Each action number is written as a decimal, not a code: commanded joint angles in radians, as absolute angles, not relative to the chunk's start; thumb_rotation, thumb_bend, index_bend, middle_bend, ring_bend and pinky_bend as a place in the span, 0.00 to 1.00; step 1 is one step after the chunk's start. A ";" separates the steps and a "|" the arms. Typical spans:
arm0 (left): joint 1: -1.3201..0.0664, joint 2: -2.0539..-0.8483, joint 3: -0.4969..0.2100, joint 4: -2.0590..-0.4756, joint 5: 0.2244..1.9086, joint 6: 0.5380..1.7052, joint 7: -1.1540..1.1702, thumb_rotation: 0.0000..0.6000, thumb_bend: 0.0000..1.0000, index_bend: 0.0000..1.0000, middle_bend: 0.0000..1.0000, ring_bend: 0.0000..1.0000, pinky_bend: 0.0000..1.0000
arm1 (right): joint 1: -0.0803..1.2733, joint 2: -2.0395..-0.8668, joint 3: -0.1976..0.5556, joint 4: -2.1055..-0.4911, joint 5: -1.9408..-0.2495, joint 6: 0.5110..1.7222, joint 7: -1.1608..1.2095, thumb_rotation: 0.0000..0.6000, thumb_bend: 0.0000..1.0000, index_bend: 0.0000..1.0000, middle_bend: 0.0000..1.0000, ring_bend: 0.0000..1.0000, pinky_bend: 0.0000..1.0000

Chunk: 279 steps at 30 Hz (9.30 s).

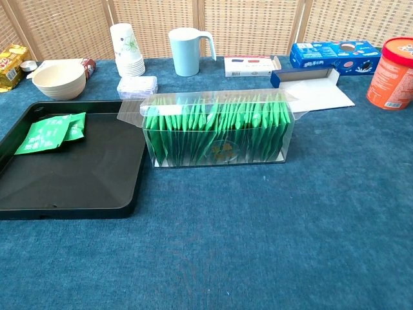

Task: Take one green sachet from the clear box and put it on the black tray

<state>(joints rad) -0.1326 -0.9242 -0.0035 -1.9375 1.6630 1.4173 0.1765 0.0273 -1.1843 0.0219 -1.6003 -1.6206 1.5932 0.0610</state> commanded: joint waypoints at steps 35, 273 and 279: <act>-0.900 -1.403 -0.245 -1.801 1.011 0.810 0.713 1.00 0.25 0.07 0.00 0.00 0.19 | 0.005 -1.179 0.047 -1.595 -1.558 1.600 0.094 1.00 0.35 0.00 0.03 0.00 0.05; -1.295 -1.520 -0.067 -1.483 0.883 0.755 0.779 1.00 0.26 0.40 0.00 0.00 0.12 | -0.093 -1.238 0.057 -1.470 -1.489 1.598 0.275 1.00 0.35 0.00 0.03 0.00 0.05; -1.307 -1.522 -0.051 -1.492 0.853 0.766 0.816 1.00 0.26 0.38 0.00 0.00 0.11 | -0.098 -1.242 0.056 -1.465 -1.489 1.604 0.278 1.00 0.35 0.00 0.03 0.00 0.05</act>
<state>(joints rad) -1.3046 -1.5195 -0.0537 -1.4915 0.8571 0.7619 0.8116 -0.0972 -1.2420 0.0563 -1.4652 -1.4888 1.6034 0.2779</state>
